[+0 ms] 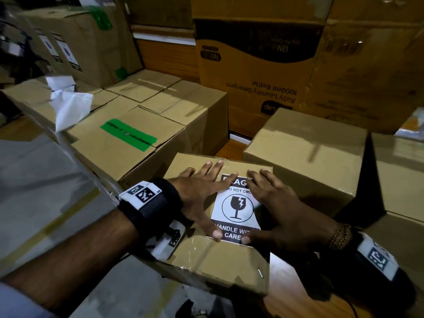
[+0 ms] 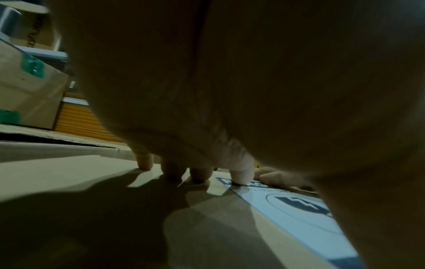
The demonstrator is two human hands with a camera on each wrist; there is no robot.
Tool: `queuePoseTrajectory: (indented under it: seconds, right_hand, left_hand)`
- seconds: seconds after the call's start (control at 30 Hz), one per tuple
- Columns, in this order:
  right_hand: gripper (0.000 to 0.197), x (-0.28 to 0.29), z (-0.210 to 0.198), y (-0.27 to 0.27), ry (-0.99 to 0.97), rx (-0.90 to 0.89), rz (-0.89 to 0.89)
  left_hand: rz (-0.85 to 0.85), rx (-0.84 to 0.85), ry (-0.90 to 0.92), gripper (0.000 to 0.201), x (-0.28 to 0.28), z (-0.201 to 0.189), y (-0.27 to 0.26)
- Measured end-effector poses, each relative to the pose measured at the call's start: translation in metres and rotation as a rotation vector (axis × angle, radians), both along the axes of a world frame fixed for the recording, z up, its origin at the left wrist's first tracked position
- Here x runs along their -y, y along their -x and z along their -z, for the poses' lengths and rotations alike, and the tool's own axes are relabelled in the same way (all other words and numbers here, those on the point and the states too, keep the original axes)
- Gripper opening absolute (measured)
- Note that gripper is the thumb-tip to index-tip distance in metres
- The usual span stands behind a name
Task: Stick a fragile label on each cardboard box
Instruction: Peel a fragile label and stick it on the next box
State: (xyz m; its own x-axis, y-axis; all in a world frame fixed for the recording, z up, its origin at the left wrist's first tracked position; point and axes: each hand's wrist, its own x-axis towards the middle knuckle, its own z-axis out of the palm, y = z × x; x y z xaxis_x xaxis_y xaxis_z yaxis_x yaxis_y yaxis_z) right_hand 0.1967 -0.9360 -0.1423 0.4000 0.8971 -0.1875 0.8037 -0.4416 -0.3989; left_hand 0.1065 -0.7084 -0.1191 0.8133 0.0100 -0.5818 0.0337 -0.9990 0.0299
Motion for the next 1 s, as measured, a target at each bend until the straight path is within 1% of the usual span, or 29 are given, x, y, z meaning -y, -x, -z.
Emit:
queuePoseTrajectory:
  seconds: [0.13, 0.27, 0.33, 0.4, 0.43, 0.47, 0.53, 0.57, 0.6, 0.63, 0.7, 0.73, 0.77, 0.83, 0.9, 0.97, 1.0]
  right_hand:
    - [0.142, 0.0, -0.001, 0.0, 0.071, -0.005, -0.006]
    - [0.155, 0.001, -0.001, -0.003, 0.149, 0.024, 0.017]
    - [0.157, 0.0, -0.002, -0.004, 0.177, 0.024, 0.012]
    - [0.156, -0.003, -0.005, -0.005, 0.152, 0.023, -0.001]
    - [0.154, -0.004, -0.005, -0.005, 0.109, 0.024, -0.002]
    - [0.147, -0.006, -0.006, -0.005, 0.046, 0.021, 0.007]
    - [0.123, -0.01, -0.005, -0.004, -0.069, 0.016, 0.027]
    - [0.112, -0.011, -0.003, -0.003, -0.086, 0.034, 0.02]
    - [0.108, -0.012, 0.0, -0.002, -0.071, 0.068, 0.005]
    - [0.11, -0.012, 0.003, -0.002, -0.04, 0.108, -0.005]
    - [0.126, -0.006, 0.01, -0.001, 0.041, 0.145, 0.014]
    - [0.133, -0.002, 0.011, -0.002, 0.07, 0.141, 0.036]
    - [0.139, 0.002, 0.012, -0.003, 0.089, 0.126, 0.053]
    - [0.149, 0.007, 0.01, -0.007, 0.12, 0.087, 0.071]
    - [0.156, 0.008, 0.007, -0.009, 0.144, 0.048, 0.067]
    - [0.16, 0.008, -0.001, -0.01, 0.138, 0.007, 0.05]
    - [0.158, 0.008, -0.004, -0.009, 0.108, -0.009, 0.043]
  left_hand:
    - [0.002, 0.002, -0.011, 0.146, -0.001, 0.002, 0.0]
    - [0.01, -0.015, -0.038, 0.151, -0.001, 0.001, -0.001]
    - [0.006, -0.023, -0.051, 0.156, 0.0, 0.001, -0.003]
    - [0.005, -0.032, -0.053, 0.161, 0.001, 0.0, -0.003]
    - [0.003, -0.037, -0.049, 0.164, 0.0, -0.001, -0.003]
    - [0.001, -0.042, -0.037, 0.167, -0.001, -0.001, -0.002]
    - [-0.006, -0.03, 0.013, 0.168, -0.003, 0.0, -0.002]
    - [-0.012, -0.016, 0.045, 0.162, -0.005, 0.0, -0.002]
    - [-0.019, -0.003, 0.071, 0.152, -0.007, 0.001, -0.001]
    - [-0.021, 0.008, 0.088, 0.138, -0.008, 0.001, -0.001]
    - [-0.009, 0.025, 0.085, 0.115, -0.009, 0.004, -0.001]
    - [0.001, 0.031, 0.07, 0.111, -0.008, 0.005, -0.001]
    - [0.011, 0.034, 0.052, 0.111, -0.008, 0.006, -0.001]
    - [0.016, 0.027, 0.03, 0.12, -0.007, 0.005, -0.001]
    - [0.015, 0.007, 0.017, 0.137, -0.008, 0.004, -0.002]
    - [0.021, -0.018, 0.003, 0.155, -0.008, 0.003, -0.001]
    - [0.015, -0.032, 0.007, 0.162, -0.007, 0.002, -0.001]
